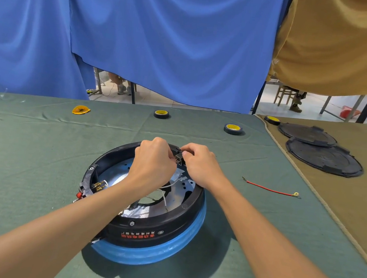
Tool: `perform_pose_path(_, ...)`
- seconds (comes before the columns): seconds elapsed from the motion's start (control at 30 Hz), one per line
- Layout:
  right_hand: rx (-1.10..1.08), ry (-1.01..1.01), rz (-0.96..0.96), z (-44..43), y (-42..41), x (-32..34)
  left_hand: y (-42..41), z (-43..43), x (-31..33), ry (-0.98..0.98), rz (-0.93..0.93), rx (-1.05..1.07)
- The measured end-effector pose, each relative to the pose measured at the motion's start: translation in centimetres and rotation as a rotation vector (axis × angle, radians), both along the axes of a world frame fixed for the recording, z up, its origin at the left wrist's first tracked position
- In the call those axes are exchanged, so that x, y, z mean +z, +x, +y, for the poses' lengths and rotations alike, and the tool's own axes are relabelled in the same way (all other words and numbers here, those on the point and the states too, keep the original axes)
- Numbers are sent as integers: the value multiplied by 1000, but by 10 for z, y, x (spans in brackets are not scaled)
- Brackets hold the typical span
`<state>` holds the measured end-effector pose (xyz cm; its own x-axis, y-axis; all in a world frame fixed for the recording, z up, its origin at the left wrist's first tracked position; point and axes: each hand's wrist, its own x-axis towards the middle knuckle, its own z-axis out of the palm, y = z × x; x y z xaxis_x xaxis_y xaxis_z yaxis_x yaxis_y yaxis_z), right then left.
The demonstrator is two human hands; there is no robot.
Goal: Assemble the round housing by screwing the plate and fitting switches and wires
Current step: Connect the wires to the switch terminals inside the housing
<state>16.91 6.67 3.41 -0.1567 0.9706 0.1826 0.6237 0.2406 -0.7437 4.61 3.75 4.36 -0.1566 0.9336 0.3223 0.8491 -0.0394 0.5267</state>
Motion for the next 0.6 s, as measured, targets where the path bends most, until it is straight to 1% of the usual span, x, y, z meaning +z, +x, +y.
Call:
perform_pose_path(0.27,14,-38,-18,-2,-2,2,7,2,-1,4,40,6)
perform_pose_path(0.5,41,-60,-18,2,-1,3,11,2,0,-29,-62,44)
perform_pose_path(0.6,54,-61,-54,3,-1,5,9,2,0,-35,-58,24)
